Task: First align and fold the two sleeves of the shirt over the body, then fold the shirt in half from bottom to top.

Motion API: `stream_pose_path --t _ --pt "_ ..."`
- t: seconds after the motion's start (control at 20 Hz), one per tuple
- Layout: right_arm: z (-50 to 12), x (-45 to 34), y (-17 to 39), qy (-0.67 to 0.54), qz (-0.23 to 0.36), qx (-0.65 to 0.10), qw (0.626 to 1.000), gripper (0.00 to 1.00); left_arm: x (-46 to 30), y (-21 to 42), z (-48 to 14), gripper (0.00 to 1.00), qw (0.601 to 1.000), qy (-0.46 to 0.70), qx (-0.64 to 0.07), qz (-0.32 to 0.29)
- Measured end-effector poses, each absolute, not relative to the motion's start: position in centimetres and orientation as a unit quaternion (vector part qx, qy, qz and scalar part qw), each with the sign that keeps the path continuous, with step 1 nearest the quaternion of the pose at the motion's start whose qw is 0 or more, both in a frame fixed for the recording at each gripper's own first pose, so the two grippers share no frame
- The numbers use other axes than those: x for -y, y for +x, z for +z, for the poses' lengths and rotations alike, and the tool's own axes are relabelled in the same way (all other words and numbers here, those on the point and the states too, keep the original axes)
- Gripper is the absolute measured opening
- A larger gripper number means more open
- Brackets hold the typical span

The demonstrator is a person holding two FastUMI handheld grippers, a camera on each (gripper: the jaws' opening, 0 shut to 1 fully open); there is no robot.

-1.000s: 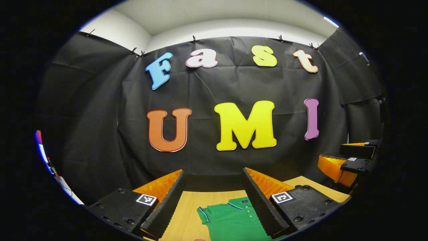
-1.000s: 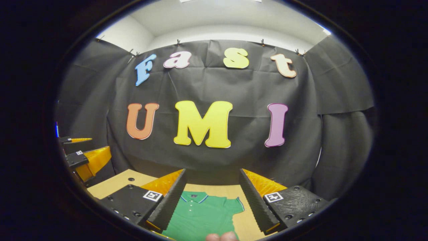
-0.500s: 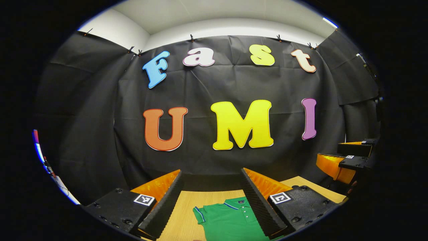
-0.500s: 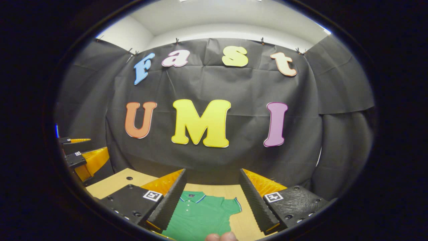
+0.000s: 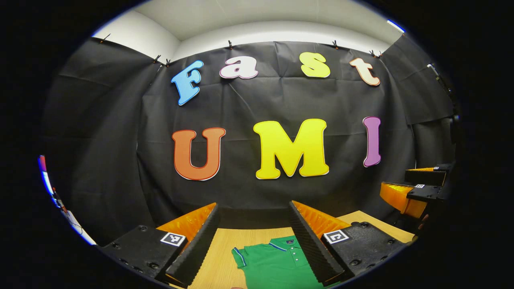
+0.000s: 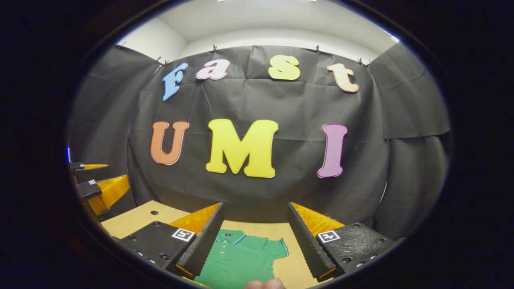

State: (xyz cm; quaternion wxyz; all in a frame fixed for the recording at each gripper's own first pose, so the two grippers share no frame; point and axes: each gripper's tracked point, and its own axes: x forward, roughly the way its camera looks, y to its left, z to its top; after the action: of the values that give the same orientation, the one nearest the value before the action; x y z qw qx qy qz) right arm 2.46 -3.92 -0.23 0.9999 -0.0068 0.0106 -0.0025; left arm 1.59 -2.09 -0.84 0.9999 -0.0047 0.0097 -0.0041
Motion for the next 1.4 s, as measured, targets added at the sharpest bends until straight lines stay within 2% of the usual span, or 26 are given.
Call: stream_pose_path --t 0.25,0.3,0.6,0.85,0.95,1.0,1.4 --pt "-2.7 5.1 4.4 -0.008 0.014 -0.039 0.999 0.97 2.7 2.3 -1.3 1.00 1.000 -0.008 -0.015 -0.001" --pt "-3.9 5.5 5.1 -0.014 0.020 -0.054 0.998 0.95 2.9 2.5 -1.4 1.00 1.000 -0.008 -0.015 0.000" --pt "-12.0 10.0 10.1 -0.022 0.022 -0.145 0.989 0.98 4.3 4.3 -2.7 1.00 1.000 -0.003 -0.030 0.005" --pt "-17.8 14.1 15.2 -0.007 0.002 -0.195 0.981 0.93 5.3 6.2 -3.4 1.00 0.999 0.003 -0.038 0.010" --pt "-20.1 15.2 17.2 0.005 -0.002 -0.217 0.976 0.98 5.7 7.0 -3.7 1.00 0.999 0.008 -0.043 0.011" --pt "-21.5 15.7 18.1 0.008 -0.001 -0.231 0.973 0.95 5.9 7.2 -4.0 1.00 0.999 0.009 -0.047 0.010" --pt "-33.3 18.0 25.3 -0.010 0.013 -0.323 0.946 0.95 7.7 9.2 -7.0 1.00 0.995 0.012 -0.092 0.018"
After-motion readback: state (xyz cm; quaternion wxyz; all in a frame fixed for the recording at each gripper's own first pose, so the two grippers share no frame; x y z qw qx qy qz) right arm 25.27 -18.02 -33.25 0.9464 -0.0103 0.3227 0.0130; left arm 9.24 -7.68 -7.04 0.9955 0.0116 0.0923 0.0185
